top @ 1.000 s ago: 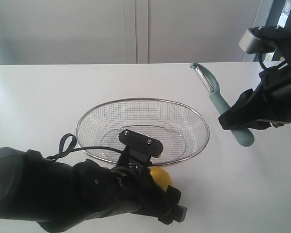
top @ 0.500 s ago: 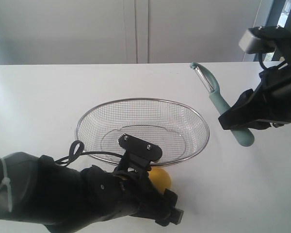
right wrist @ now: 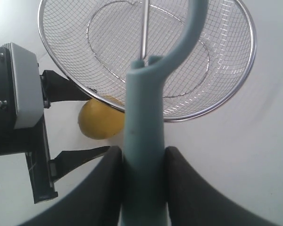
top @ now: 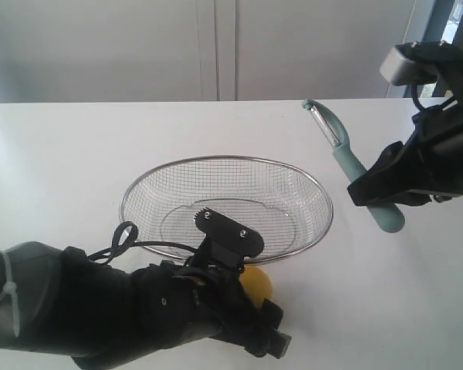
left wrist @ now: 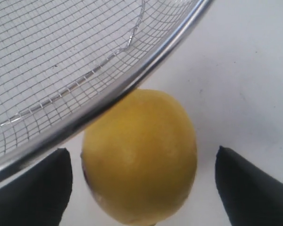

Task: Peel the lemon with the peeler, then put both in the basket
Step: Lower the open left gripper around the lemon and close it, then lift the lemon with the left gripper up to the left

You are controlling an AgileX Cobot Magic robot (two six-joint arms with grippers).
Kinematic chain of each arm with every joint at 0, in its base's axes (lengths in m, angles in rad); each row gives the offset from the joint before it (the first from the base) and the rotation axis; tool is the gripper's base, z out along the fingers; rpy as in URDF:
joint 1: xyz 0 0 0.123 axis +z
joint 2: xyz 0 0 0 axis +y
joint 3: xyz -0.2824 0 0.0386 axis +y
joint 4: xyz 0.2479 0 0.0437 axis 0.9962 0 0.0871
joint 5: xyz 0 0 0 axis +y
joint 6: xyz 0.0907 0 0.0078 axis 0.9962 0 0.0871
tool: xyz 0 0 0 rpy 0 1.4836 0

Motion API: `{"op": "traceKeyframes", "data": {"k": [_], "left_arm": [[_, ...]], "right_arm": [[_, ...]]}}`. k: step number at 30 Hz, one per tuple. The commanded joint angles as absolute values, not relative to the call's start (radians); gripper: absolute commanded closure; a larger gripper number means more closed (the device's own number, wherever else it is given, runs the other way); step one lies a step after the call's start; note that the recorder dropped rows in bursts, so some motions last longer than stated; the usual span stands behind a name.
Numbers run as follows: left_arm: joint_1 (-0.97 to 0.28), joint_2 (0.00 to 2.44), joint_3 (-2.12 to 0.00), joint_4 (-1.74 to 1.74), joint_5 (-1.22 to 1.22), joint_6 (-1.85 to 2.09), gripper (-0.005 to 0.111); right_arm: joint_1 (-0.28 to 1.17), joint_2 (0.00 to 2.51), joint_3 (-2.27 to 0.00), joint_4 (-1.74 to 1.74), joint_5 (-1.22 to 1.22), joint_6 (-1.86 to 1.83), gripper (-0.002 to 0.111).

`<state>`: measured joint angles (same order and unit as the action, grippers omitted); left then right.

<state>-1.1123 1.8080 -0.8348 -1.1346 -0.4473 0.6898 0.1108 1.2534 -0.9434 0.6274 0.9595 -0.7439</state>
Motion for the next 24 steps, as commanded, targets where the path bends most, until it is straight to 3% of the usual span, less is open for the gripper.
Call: {"op": "traceKeyframes", "data": {"k": [1, 4, 12, 24], "left_arm": [[-1.118, 1.804, -0.838, -1.125, -0.438, 0.689, 0.047], [-1.118, 1.804, -0.838, -1.125, -0.426, 0.689, 0.068], [-1.118, 1.76, -0.838, -1.122, -0.195, 0.69, 0.106], [-1.118, 1.517, -0.838, -1.066, 0.053, 0.882, 0.107]], "right_arm": [[0.106, 1.252, -0.941, 0.638, 0.956, -0.744, 0.108], [0.106, 1.252, -0.941, 0.638, 0.956, -0.744, 0.108], [0.106, 1.252, -0.941, 0.638, 0.956, -0.744, 0.108], [0.106, 1.252, -0.941, 0.636, 0.917, -0.744, 0.108]]}}
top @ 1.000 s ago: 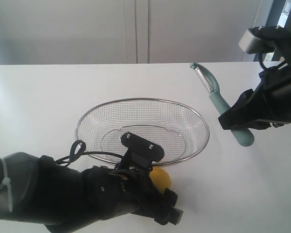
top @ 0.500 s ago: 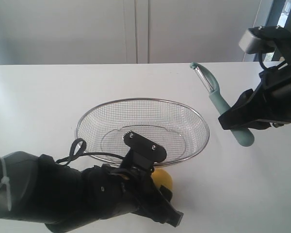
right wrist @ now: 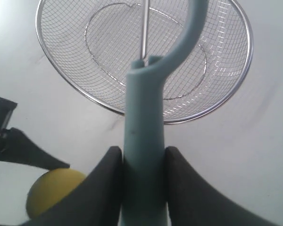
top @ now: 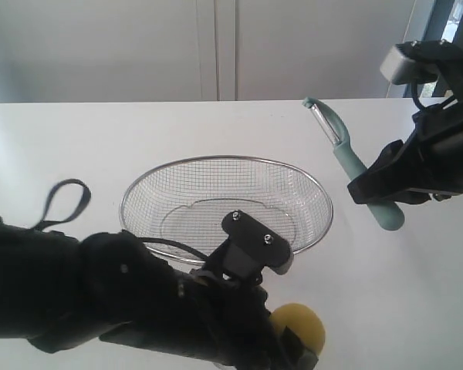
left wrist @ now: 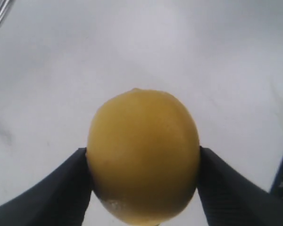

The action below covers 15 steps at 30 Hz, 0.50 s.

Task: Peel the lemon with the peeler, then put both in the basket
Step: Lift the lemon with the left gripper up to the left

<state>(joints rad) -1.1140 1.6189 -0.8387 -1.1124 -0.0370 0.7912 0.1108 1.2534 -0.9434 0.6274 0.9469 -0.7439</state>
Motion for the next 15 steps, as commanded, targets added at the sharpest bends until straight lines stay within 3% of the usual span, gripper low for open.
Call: {"op": "traceKeyframes", "data": {"k": [1, 5, 15], "left_arm": [[-1.116, 1.496, -0.838, -1.03, 0.062, 0.901, 0.107], [-1.084, 1.401, -0.838, -0.889, 0.061, 0.917, 0.107], [-0.793, 1.233, -0.838, -0.579, 0.146, 0.924, 0.107]], "right_arm": [[0.106, 1.252, -0.941, 0.636, 0.915, -0.744, 0.108], [0.106, 1.252, -0.941, 0.636, 0.915, -0.744, 0.108], [0.106, 1.252, -0.941, 0.636, 0.913, -0.744, 0.108]]}}
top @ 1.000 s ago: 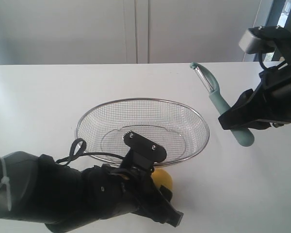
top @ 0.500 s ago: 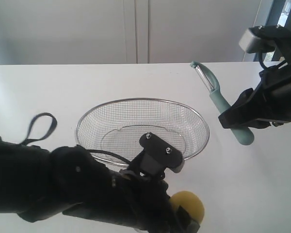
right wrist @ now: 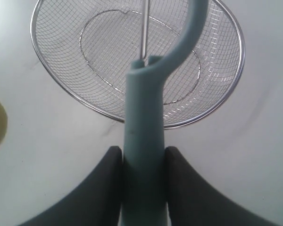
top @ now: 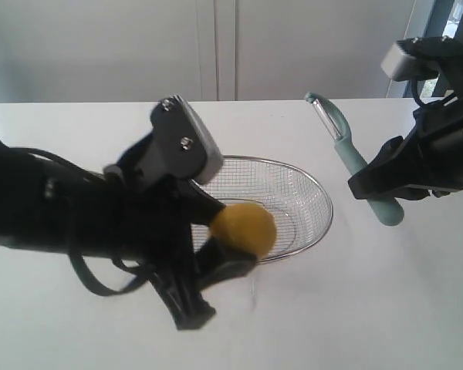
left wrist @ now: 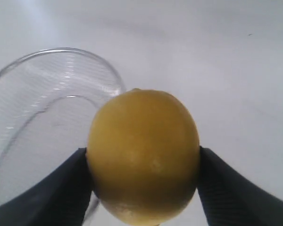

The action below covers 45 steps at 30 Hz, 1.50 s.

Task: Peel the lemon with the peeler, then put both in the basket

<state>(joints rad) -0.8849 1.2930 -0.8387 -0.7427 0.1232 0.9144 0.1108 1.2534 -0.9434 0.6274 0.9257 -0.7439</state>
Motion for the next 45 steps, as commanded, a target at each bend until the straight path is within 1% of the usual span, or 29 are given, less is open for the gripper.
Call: {"op": "traceKeyframes", "data": {"k": [1, 3, 6, 10, 15, 17, 21, 26, 29, 32, 37, 40, 45], "left_arm": [[-0.767, 1.222, -0.84, -0.536, 0.135, 0.924, 0.107], [-0.723, 1.2, -0.84, -0.464, 0.089, 0.924, 0.107], [-0.671, 1.188, -0.84, -0.447, 0.019, 0.924, 0.107], [-0.627, 1.188, -0.84, -0.447, 0.008, 0.924, 0.107], [-0.63, 1.188, -0.84, -0.447, -0.026, 0.92, 0.107], [-0.63, 1.188, -0.84, -0.447, -0.007, 0.921, 0.107], [-0.63, 1.188, -0.84, -0.447, 0.11, 0.921, 0.107], [-0.63, 1.186, -0.84, -0.447, 0.124, 0.921, 0.107], [-0.63, 1.186, -0.84, -0.447, 0.124, 0.921, 0.107], [-0.63, 1.186, -0.84, -0.447, 0.124, 0.921, 0.107], [-0.63, 1.186, -0.84, -0.447, 0.126, 0.921, 0.107], [-0.63, 1.186, -0.84, -0.447, 0.126, 0.918, 0.107], [-0.63, 1.186, -0.84, -0.447, 0.128, 0.918, 0.107]], "right_arm": [[0.106, 1.252, -0.941, 0.636, 0.913, -0.744, 0.108], [0.106, 1.252, -0.941, 0.636, 0.909, -0.744, 0.108], [0.106, 1.252, -0.941, 0.639, 0.911, -0.744, 0.108], [0.106, 1.252, -0.941, 0.639, 0.913, -0.726, 0.108], [0.106, 1.252, -0.941, 0.659, 0.916, -0.644, 0.108], [0.106, 1.252, -0.941, 0.692, 0.919, -0.642, 0.108], [0.106, 1.252, -0.939, 0.759, 0.939, -0.642, 0.108], [0.121, 1.294, -0.929, 0.81, 0.923, -0.642, 0.108], [0.162, 1.394, -0.929, 0.858, 0.927, -0.651, 0.108], [0.22, 1.503, -0.929, 0.998, 0.947, -0.781, 0.108], [0.301, 1.67, -0.929, 1.275, 1.092, -0.973, 0.108], [0.357, 1.716, -0.929, 1.385, 1.106, -1.053, 0.108], [0.423, 1.749, -0.929, 1.428, 1.065, -1.053, 0.108]]}}
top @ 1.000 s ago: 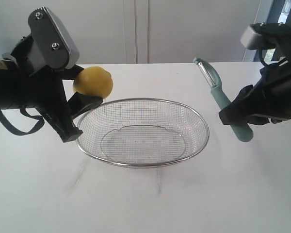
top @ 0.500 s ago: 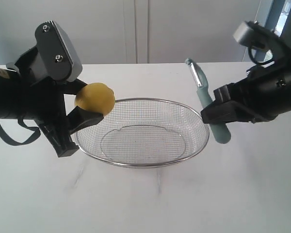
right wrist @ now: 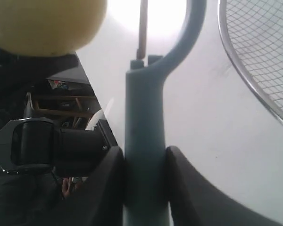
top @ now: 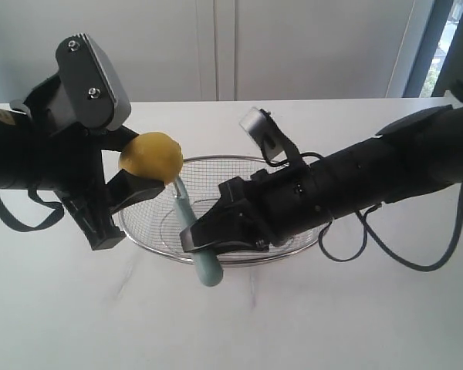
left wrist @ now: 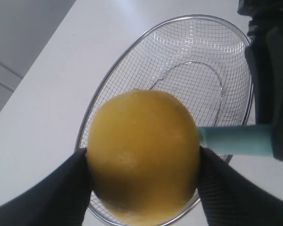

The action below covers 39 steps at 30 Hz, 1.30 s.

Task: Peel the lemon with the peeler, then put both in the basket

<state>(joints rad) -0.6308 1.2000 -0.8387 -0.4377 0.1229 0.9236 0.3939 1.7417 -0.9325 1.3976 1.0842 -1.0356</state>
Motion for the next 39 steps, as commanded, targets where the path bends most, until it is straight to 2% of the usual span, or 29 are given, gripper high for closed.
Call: {"op": "traceKeyframes", "data": {"k": [1, 39], "left_arm": [[-0.63, 1.186, -0.84, -0.447, 0.128, 0.918, 0.107], [-0.63, 1.186, -0.84, -0.447, 0.128, 0.918, 0.107]], "right_arm": [[0.436, 1.749, -0.929, 1.435, 1.05, -1.053, 0.108], [0.447, 1.749, -0.929, 1.491, 1.012, -1.071, 0.108]]}}
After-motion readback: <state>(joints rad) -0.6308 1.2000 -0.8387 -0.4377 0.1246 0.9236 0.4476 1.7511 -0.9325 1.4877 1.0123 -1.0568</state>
